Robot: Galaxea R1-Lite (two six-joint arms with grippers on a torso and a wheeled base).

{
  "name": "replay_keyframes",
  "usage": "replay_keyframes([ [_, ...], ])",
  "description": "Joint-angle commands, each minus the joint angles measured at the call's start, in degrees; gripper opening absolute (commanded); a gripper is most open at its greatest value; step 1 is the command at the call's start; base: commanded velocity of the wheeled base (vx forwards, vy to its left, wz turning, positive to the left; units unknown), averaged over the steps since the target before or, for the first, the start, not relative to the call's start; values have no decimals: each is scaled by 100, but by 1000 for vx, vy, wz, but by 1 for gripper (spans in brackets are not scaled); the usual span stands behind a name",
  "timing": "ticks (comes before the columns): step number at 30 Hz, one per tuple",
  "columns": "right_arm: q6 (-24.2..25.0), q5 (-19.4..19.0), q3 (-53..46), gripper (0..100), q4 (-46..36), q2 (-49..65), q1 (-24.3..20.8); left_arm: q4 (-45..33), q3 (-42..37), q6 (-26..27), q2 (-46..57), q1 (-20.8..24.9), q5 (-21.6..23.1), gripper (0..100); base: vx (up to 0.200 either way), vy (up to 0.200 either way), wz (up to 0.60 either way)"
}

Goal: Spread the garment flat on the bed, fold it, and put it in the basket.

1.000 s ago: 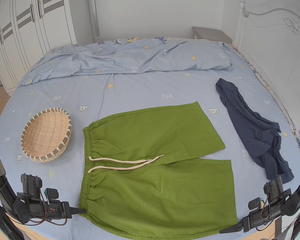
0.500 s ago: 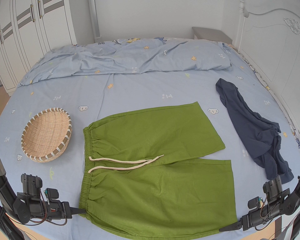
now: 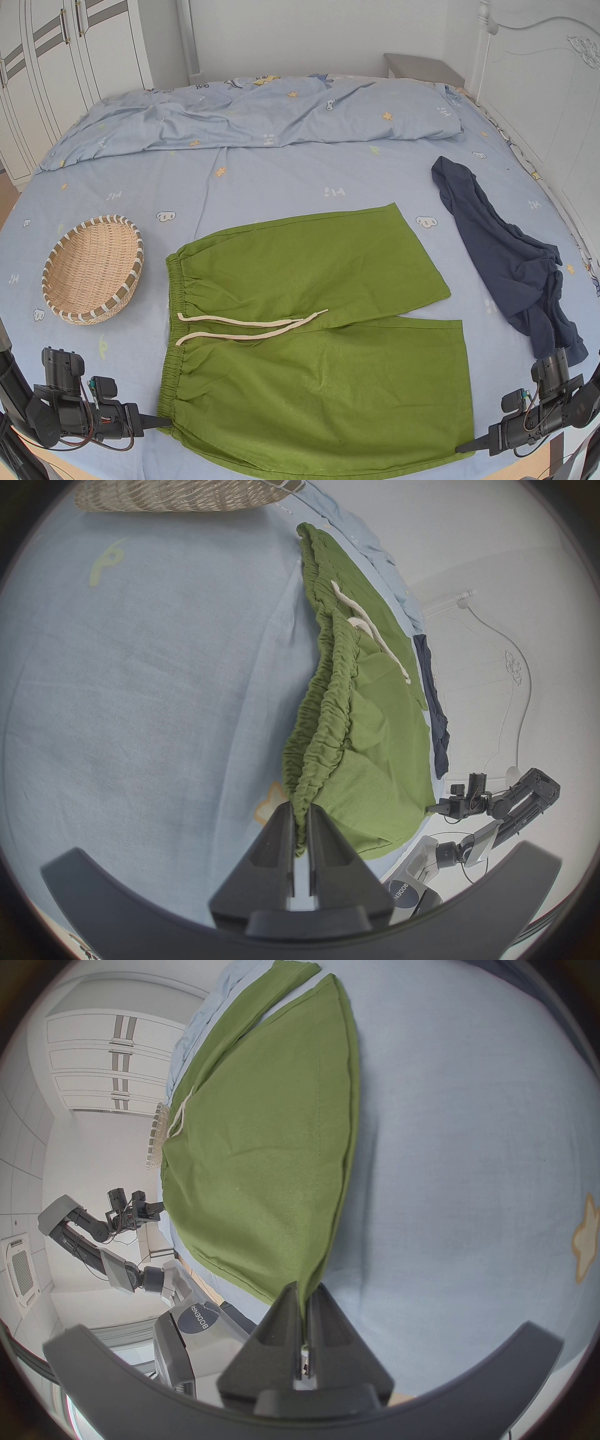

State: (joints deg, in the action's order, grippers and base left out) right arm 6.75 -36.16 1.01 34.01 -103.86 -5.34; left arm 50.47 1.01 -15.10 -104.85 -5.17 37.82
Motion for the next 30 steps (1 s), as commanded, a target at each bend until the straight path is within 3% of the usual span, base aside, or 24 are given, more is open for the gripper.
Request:
replay_keyframes([
  [1,1,-41,-101,0,-44,68,94,-2,-101,-10,-9,16,-2,0,0,0,0],
  [9,177,-418,-92,0,-114,771,156,-143,-101,-221,386,51,15,0,0,0,0],
  [12,1118,-594,215,0,-149,1808,77,-151,39,-1443,1142,473,-29,0,0,0,0],
  [15,1583,-577,558,0,-272,2248,33,-257,294,-2234,1529,807,-152,0,0,0,0],
  [19,1592,-577,1349,0,-729,2388,94,-1347,1050,-2506,1872,939,-644,0,0,0,0],
  [22,1601,-533,1929,0,-993,2388,103,-2656,1920,-2533,2118,921,-960,0,0,0,0],
  [27,1619,-533,2834,0,-1353,2309,130,-4247,3274,-2550,2461,904,-934,0,0,0,0],
  [30,1619,-524,3256,0,-1503,2142,130,-4687,3845,-2550,2452,904,-934,0,0,0,0],
])
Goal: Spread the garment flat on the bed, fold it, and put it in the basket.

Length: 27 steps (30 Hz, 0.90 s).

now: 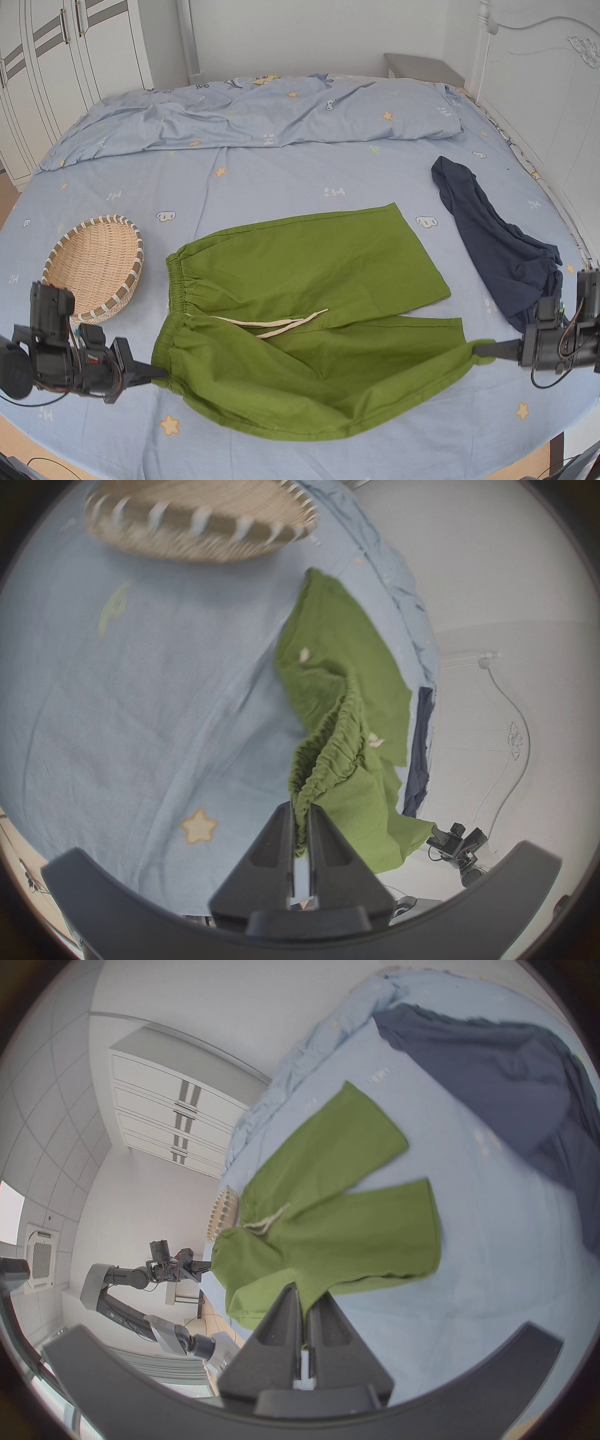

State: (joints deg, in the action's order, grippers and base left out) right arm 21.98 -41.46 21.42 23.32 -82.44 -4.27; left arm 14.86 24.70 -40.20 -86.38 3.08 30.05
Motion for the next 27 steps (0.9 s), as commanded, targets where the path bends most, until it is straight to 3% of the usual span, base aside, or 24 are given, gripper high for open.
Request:
replay_keyframes([
  [1,96,6,1470,0,-486,-184,22,-1319,1767,-40,587,78,-149,0,0,0,0],
  [8,131,33,2587,0,-671,-905,5,-1310,2232,-93,34,52,-149,0,0,0,0],
  [16,131,33,4380,0,-1471,-1837,14,-1407,2812,-137,-581,-308,-113,0,0,0,0],
  [20,184,33,5522,0,-2086,-2434,14,-1855,3023,-119,-573,-370,-96,0,0,0,0],
  [27,193,33,6357,0,-2227,-2918,5,-2497,3744,-75,-792,-590,1,0,0,0,0],
])
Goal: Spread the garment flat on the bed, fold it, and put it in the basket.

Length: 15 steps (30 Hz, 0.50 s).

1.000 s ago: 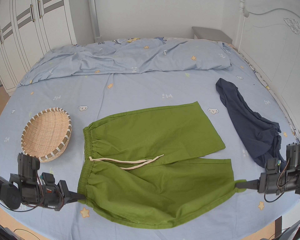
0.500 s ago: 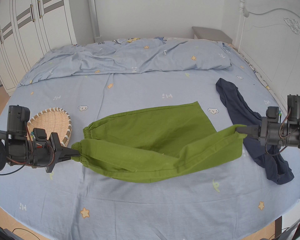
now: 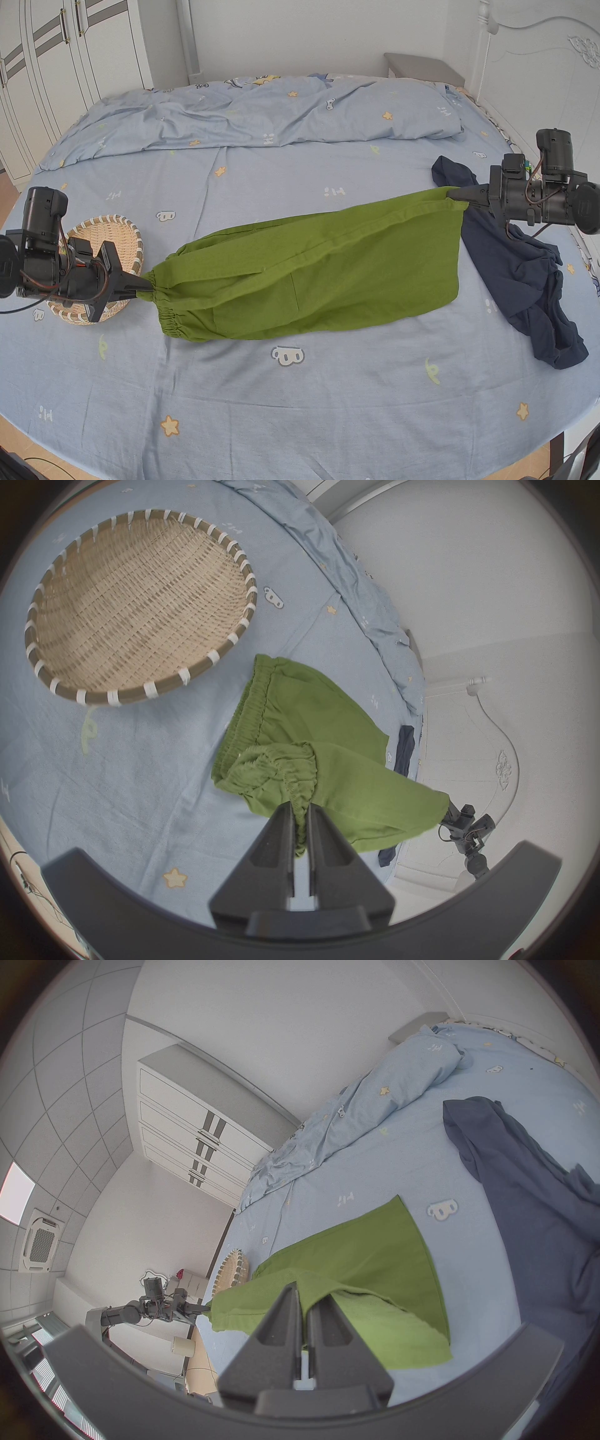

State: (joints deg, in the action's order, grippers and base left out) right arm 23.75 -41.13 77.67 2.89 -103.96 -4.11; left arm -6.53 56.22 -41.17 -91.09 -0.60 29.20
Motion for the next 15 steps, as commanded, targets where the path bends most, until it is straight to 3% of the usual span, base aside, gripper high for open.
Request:
replay_keyframes([
  [1,33,9,882,0,-210,-836,-29,-428,706,39,-375,-230,227,0,0,0,0],
  [15,86,123,1989,0,-772,-1399,-2,-718,1242,311,-928,-248,367,0,0,0,0],
])
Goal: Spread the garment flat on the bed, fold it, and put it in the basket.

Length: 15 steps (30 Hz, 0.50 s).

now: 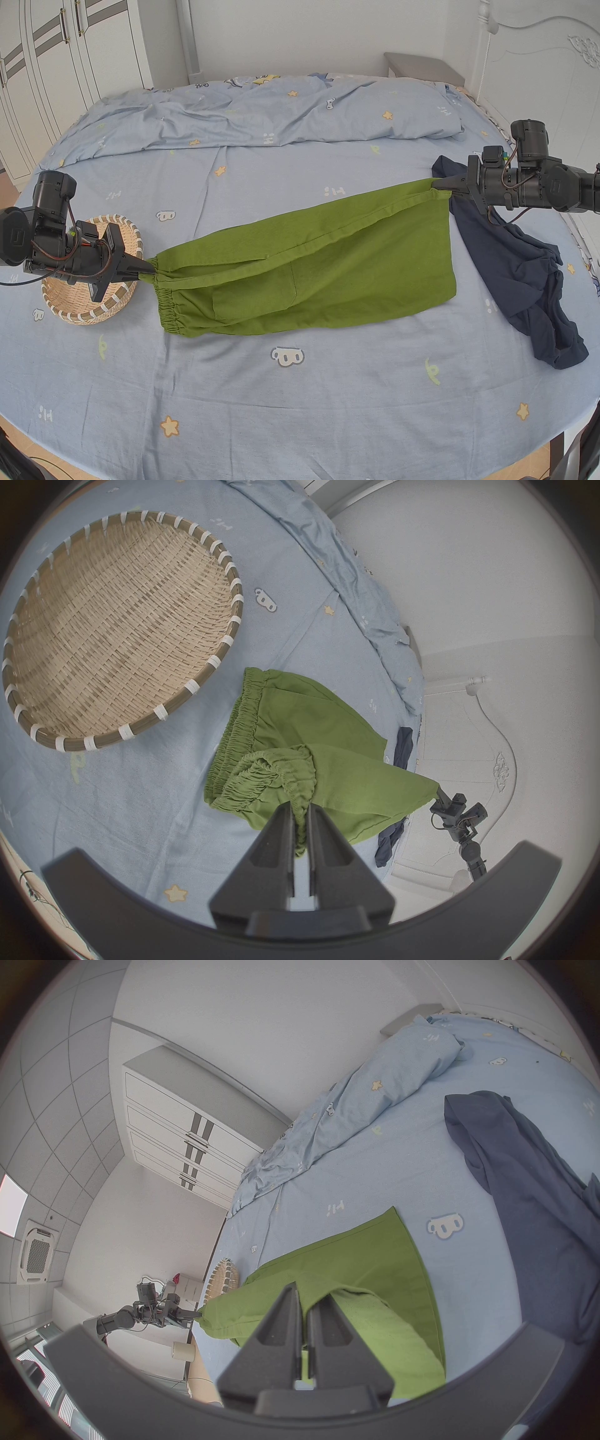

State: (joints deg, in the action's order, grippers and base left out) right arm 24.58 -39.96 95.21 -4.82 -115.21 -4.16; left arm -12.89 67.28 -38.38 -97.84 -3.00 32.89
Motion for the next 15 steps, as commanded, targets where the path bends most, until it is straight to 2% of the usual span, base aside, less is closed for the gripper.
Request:
replay_keyframes([
  [1,3,6,253,0,-11,-282,3,-91,145,32,-262,-8,-2,0,0,0,0],
  [15,38,15,1439,0,-433,-898,11,-197,435,173,-657,-175,-2,0,0,0,0],
])
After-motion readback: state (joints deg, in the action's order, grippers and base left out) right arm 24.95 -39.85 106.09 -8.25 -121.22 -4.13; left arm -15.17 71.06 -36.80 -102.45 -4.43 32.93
